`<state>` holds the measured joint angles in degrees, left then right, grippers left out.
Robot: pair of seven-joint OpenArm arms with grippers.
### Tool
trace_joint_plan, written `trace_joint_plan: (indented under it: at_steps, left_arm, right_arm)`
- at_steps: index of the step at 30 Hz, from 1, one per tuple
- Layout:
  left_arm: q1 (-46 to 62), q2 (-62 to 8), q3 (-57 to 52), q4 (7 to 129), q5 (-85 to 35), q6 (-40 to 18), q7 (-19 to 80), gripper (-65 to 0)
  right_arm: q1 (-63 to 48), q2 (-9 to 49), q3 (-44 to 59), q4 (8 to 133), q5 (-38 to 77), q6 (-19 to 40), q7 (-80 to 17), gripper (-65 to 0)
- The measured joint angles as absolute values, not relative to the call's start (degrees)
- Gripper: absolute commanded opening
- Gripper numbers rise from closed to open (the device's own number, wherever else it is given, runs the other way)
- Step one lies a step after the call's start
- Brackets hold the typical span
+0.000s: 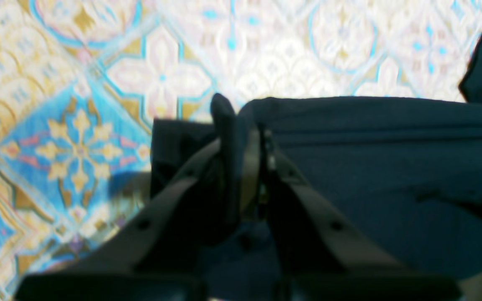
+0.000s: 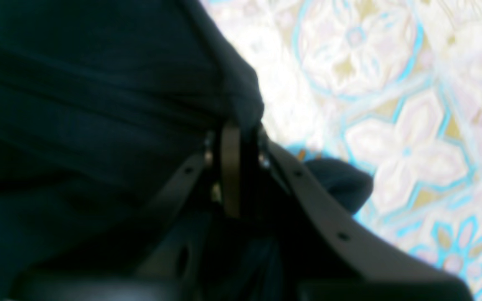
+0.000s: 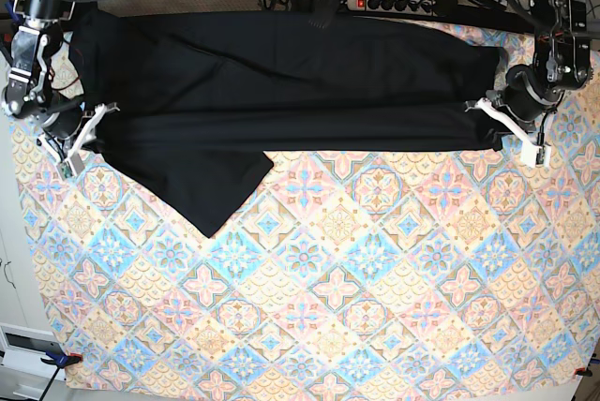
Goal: Fold the T-shirt properly
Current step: 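Open both grippers and release the folded edge, then grasp the protruding sleeve end with the right gripper and fold it inward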
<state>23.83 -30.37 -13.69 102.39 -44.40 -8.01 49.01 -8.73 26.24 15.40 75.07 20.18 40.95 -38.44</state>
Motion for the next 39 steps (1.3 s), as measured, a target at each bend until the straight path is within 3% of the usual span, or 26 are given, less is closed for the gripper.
trace_joint_plan:
  at_steps: [15, 19, 23, 29, 35, 39]
  left_arm:
    - [20.53, -29.17, -4.45, 89.27, -40.21, -7.94, 48.56, -64.0]
    - [16.84, -29.39, -0.19, 86.04, -39.2, -7.77, 48.16, -62.8]
    - [16.67, -29.36, 1.26, 85.71, -39.24, -7.68, 47.77, -47.7]
    - [17.37, -29.39, 0.91, 86.21, -39.97, -7.86, 47.51, -29.2]
    - [19.99, -29.36, -1.89, 89.95, -38.83, -7.27, 48.51, -23.2]
    - [19.62, -27.31, -3.29, 91.5, -39.0, -7.35, 48.49, -22.6]
  right_arm:
    - [-17.82, 26.26, 20.78, 80.82, 20.36, 41.25, -38.39, -63.0]
    - [-17.98, 26.22, 20.67, 81.01, 19.9, 40.64, -38.41, -54.3]
    - [-19.29, 26.26, 19.92, 81.17, 19.46, 40.25, -38.81, -42.5]
    - [-20.03, 26.2, 25.04, 81.78, 19.14, 40.25, -38.98, -39.9]
    - [-19.88, 26.52, 28.12, 92.05, 19.11, 39.86, -38.63, -39.8]
    - [-18.79, 26.57, 22.81, 93.69, 19.44, 39.86, -38.79, -39.8]
